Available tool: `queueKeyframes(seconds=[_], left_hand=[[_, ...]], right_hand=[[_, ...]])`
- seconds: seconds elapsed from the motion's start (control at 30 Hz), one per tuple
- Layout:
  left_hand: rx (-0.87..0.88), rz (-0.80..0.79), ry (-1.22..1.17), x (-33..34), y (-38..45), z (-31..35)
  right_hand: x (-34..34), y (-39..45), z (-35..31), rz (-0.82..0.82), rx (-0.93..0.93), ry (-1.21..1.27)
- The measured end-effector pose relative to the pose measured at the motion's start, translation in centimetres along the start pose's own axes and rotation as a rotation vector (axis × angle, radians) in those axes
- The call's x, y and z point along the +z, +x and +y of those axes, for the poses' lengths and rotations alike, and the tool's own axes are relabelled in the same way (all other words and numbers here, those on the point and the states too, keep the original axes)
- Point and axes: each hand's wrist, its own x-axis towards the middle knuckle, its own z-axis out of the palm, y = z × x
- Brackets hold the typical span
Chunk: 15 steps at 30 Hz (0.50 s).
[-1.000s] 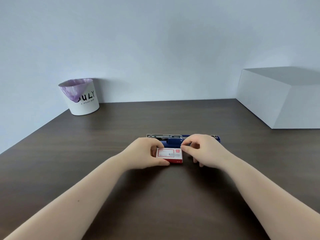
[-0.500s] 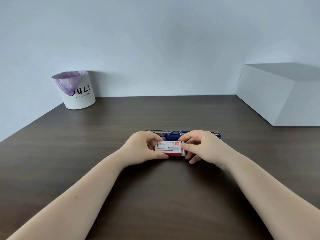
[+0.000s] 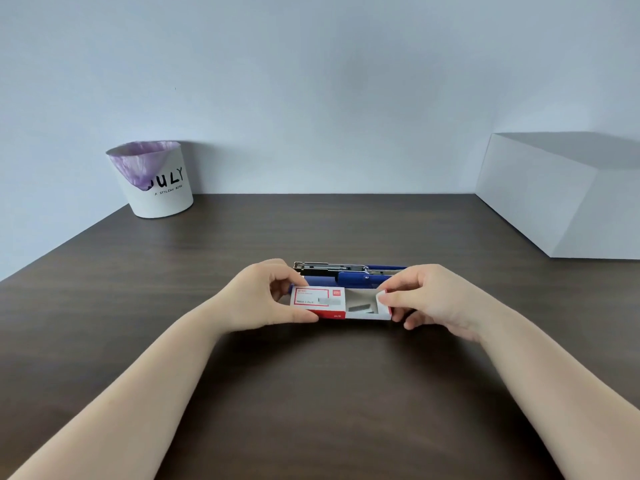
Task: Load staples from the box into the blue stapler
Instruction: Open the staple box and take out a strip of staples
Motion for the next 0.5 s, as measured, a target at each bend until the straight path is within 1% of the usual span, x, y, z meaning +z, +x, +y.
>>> queueKeyframes(seconds=[0.1, 0.13, 0.2, 0.23, 0.27, 0.33, 0.4, 0.5], left_hand=[[-0.003, -0.027, 0.013, 0.4, 0.1, -0.3], [-0.005, -0.028, 0.01, 0.4, 0.1, -0.5], [-0.003, -0.031, 0.01, 0.4, 0.2, -0.6], [-0.001, -0.035, 0.013, 0.4, 0.2, -0.6], [0.002, -0.039, 0.015, 0.5, 0.3, -0.6], [0.008, -0.043, 0.017, 0.5, 0.4, -0.6], [0.011, -0.044, 0.023, 0.6, 0.5, -0.6], [0.013, -0.047, 0.026, 0.5, 0.6, -0.5]], right_hand=[[0.4, 0.0, 0.0, 0.031, -0.045, -0.107], [0.5, 0.0, 0.1, 0.077, -0.087, -0.203], [0.4, 0.1, 0.0, 0.179, -0.226, -0.472], [0.4, 0.1, 0.0, 0.193, -0.296, -0.559], [0.6, 0.0, -0.2, 0.173, -0.345, -0.596], [1.0, -0.1, -0.6, 0.099, -0.384, -0.648], [1.4, 0.3, -0.8, 0.049, -0.382, -0.721], [1.5, 0.8, -1.3, -0.013, -0.338, -0.763]])
